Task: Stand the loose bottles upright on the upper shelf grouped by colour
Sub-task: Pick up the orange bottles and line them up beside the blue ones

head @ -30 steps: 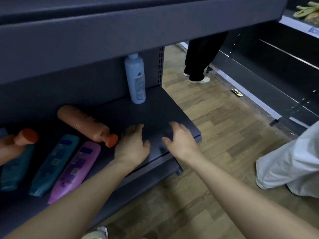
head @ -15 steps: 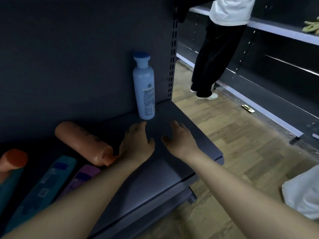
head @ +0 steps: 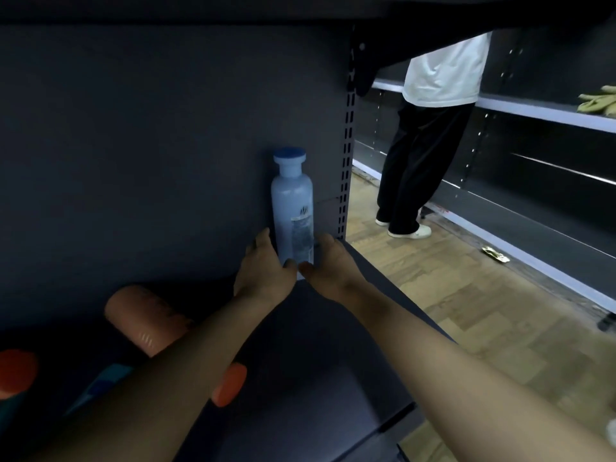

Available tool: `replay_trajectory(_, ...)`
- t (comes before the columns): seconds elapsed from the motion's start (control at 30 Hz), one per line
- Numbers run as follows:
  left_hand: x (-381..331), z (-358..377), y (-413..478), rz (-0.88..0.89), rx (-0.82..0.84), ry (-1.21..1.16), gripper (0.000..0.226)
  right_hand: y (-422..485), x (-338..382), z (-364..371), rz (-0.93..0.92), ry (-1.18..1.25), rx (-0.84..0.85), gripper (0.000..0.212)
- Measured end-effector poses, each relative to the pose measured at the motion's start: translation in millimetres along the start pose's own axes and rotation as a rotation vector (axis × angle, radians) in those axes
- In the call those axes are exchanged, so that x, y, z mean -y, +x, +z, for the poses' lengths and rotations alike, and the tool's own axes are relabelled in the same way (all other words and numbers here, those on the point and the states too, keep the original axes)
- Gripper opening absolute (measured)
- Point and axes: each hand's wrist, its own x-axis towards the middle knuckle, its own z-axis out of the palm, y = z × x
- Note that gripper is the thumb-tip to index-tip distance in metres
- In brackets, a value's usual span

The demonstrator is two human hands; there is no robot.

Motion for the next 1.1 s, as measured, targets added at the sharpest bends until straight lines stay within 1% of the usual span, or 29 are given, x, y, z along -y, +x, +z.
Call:
replay_trajectory(0.07,-1.9,-3.3,8.1,0.031,-0.009,-0.09,0.08,7.9,6.2,-0.2,-0.009,0.124,-0.05,0.052)
replay_trajectory(0.13,-6.4,-8.0,12.8,0.06,0.015,-0.194,0.085,13.5,12.6,-3.4,-0.017,0.242,-0.074,0.061)
replay_trajectory(0.17,-9.9,-10.3,13.5,0.06,0.049,-0.255,0.087,15.3,15.4,-6.1,-0.013,0.307,-0.064,0.068)
replay_trajectory(0.23,-15.9,-11.9,15.2,0.061,0.112,-0.387,0.086,17.8,17.8,-11.2,-0.003,0.407,-0.021,0.071)
replay_trajectory(0.33,-20.3,-12.3,17.4,0.04,0.108,-0.453,0.08,19.2,20.7,-14.1,0.019,0.462,0.03,0.076)
replay_trajectory(0.43,-21.9,-14.3,11.3,0.039,0.078,-0.387,0.075,16.1,25.0,-13.8,0.028,0.521,0.016,0.082)
replay_trajectory(0.53,-25.2,-16.5,-1.2,0.095,0.073,-0.32,0.067,9.8,27.7,-12.6,0.028,0.552,-0.079,0.076)
replay_trajectory(0.63,-27.2,-14.0,-19.0,0.16,0.112,-0.283,0.059,-6.9,25.9,-15.9,0.09,0.658,-0.214,0.062)
replay_trajectory(0.73,-26.8,-11.1,-38.1,0.216,0.167,-0.229,0.061,-31.5,20.6,-21.5,0.139,0.689,-0.308,0.04)
replay_trajectory(0.77,-27.0,-11.5,-43.2,0.237,0.18,-0.214,0.063,-41.8,20.5,-23.4,0.159,0.695,-0.327,0.038)
replay_trajectory(0.8,-27.5,-12.9,-47.8,0.254,0.199,-0.203,0.063,-51.6,20.7,-24.7,0.184,0.712,-0.352,0.043)
replay_trajectory(0.83,-29.2,-16.0,-52.8,0.262,0.225,-0.192,0.064,-60.7,21.3,-26.3,0.207,0.726,-0.374,0.052)
replay_trajectory(0.87,-31.1,-20.0,-58.6,0.264,0.249,-0.181,0.064,-69.9,23.4,-28.8,0.223,0.741,-0.382,0.058)
replay_trajectory(0.9,-32.8,-24.2,-65.3,0.259,0.269,-0.164,0.063,-79.6,26.4,-32.1,0.234,0.763,-0.382,0.055)
replay_trajectory(0.97,-36.9,-32.2,-80.3,0.233,0.296,-0.145,0.063,-97.6,31.7,-42.1,0.268,0.827,-0.362,0.031)
replay_trajectory(1.0,-37.8,-36.0,-88.2,0.209,0.308,-0.131,0.063,-107.2,35.0,-48.5,0.292,0.869,-0.356,0.027)
replay_trajectory(1.1,-45.6,-54.0,-112.0,0.156,0.349,-0.07,0.06,-139.6,49.7,-64.9,0.335,0.947,-0.355,0.034)
